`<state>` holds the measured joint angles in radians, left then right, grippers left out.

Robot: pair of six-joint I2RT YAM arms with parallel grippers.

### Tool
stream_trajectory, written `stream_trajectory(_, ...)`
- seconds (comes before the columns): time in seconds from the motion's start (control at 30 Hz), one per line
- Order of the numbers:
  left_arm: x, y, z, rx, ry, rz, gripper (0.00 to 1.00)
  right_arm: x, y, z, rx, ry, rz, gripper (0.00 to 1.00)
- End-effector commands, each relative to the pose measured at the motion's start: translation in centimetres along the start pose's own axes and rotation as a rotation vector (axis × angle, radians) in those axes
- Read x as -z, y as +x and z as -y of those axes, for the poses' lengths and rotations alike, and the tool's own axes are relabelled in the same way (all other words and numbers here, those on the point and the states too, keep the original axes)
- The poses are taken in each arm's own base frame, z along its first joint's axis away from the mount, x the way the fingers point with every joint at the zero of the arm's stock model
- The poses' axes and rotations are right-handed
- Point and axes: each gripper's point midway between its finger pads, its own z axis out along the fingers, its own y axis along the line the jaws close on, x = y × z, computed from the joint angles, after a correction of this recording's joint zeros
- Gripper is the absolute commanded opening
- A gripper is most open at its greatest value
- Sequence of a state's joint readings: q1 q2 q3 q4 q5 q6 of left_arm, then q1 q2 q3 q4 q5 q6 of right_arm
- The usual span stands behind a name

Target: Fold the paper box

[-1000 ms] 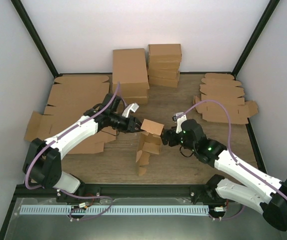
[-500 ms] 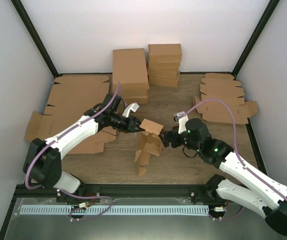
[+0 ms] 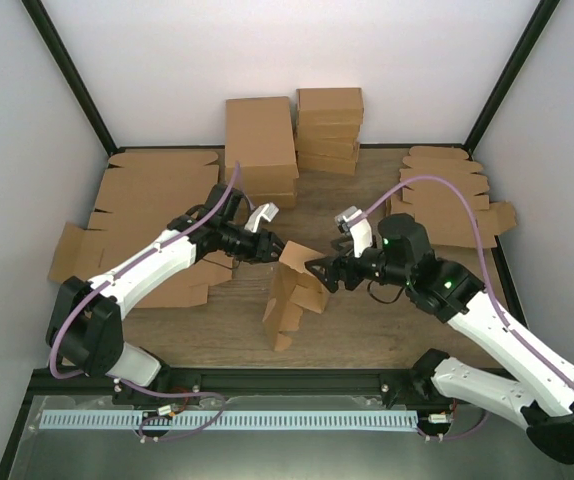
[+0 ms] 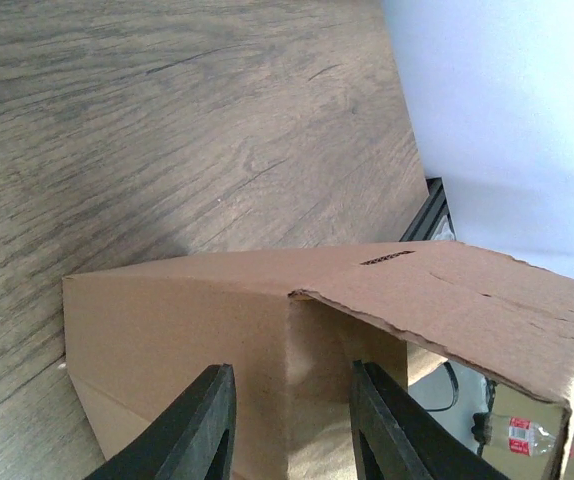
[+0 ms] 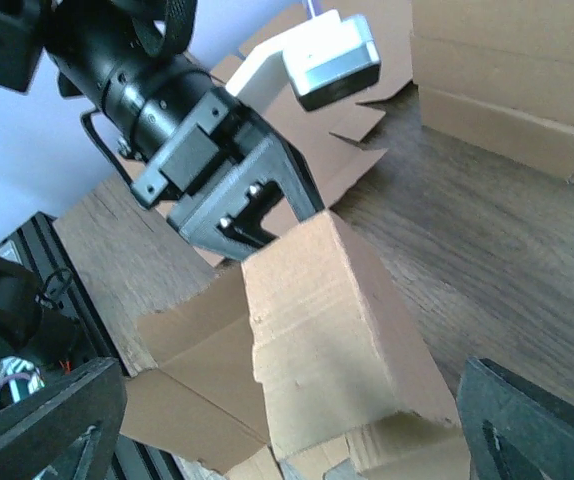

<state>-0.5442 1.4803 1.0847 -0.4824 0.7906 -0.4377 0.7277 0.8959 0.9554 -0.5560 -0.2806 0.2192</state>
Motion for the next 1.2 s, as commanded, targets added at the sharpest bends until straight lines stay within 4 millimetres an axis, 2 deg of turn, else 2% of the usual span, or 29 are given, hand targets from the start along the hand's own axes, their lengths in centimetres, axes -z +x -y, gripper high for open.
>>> stream_trajectory(0.0,0.2,-0.7,0.9,-0.031,0.013,0.012,0.34,0.5,-2.3,0.0,0.058,0.024,0.029,0.88)
stream_trajectory(0.2,0.7,-0.8,1.3,-0.039,0.007,0.021,0.34,-3.3,-1.0,2.3,0.081,0.105,-0.127,0.78)
stream_trajectory(0.33,0.7,-0.7,1.1,-0.034,0.001,0.022,0.34,-4.9,0.1,3.1,0.11,0.134,-0.206,0.73)
stream_trajectory(0.5,0.5,-0.4,0.8,-0.031,-0.003,0.018,0.33,-5.2,1.0,3.9,0.138,0.201,-0.246,0.66)
stream_trajectory(0.7,0.3,-0.5,0.7,-0.029,0.0,0.014,0.32,-5.1,1.5,3.9,0.133,0.211,-0.265,0.66)
stream_trajectory(0.9,1.8,-1.5,1.3,-0.057,-0.052,0.084,0.32,-5.6,2.6,4.2,0.172,0.279,-0.298,0.65)
stream_trajectory(1.03,2.4,-1.0,1.6,-0.06,-0.053,0.099,0.32,-6.0,3.7,4.5,0.207,0.337,-0.316,0.64)
stream_trajectory(1.17,2.7,-0.3,0.8,-0.042,-0.076,0.117,0.29,-6.7,5.1,4.6,0.247,0.399,-0.339,0.65)
